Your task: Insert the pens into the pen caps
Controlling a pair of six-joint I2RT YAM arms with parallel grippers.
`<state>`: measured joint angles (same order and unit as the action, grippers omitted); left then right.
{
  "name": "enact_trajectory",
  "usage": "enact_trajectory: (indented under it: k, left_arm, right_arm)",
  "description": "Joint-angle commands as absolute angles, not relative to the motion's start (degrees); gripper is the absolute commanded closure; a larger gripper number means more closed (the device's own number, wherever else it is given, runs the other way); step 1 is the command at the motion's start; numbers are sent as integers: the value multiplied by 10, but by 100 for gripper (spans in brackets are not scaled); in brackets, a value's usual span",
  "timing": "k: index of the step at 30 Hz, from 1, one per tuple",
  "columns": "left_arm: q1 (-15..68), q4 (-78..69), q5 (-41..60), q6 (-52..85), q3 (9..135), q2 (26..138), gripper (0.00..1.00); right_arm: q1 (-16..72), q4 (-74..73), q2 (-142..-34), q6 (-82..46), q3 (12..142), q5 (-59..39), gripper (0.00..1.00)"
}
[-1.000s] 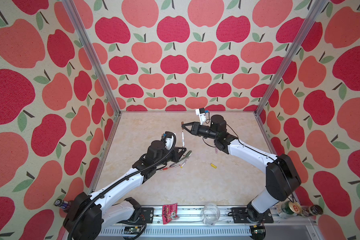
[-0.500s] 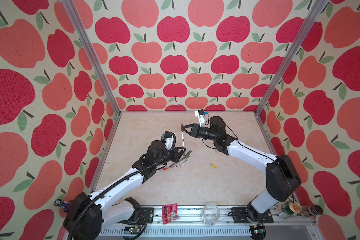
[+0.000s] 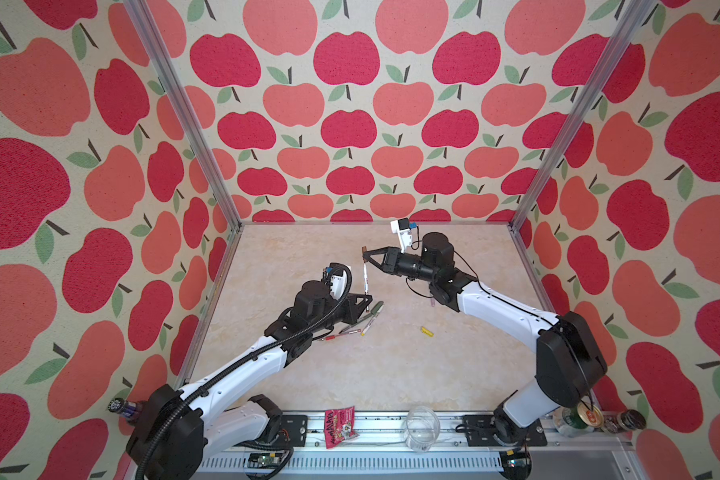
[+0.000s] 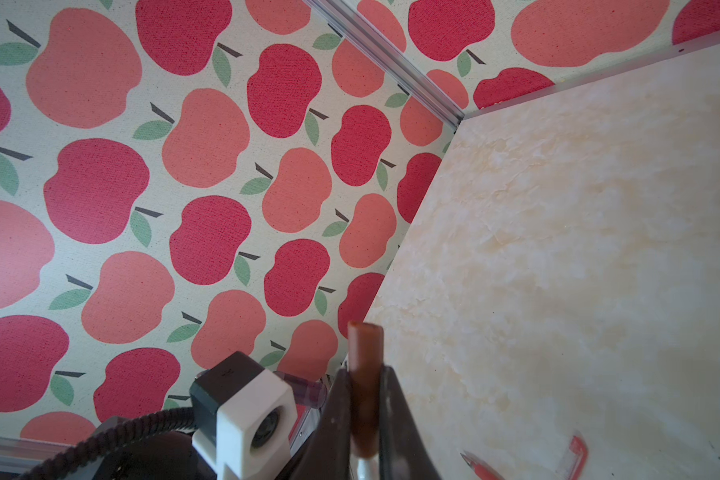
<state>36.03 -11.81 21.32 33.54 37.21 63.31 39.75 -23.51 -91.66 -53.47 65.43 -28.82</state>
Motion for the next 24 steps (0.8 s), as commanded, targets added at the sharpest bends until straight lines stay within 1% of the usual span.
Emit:
enact_trajectory:
  k: [1,24]
  left_arm:
    - [358,-123,206,328,368,626,93]
    - [348,-118,208,328,366,609,93]
  right_arm:
    - [402,-230,-904,-526,667,-293,95]
    - [410,-222,-893,-523,657,-292,95]
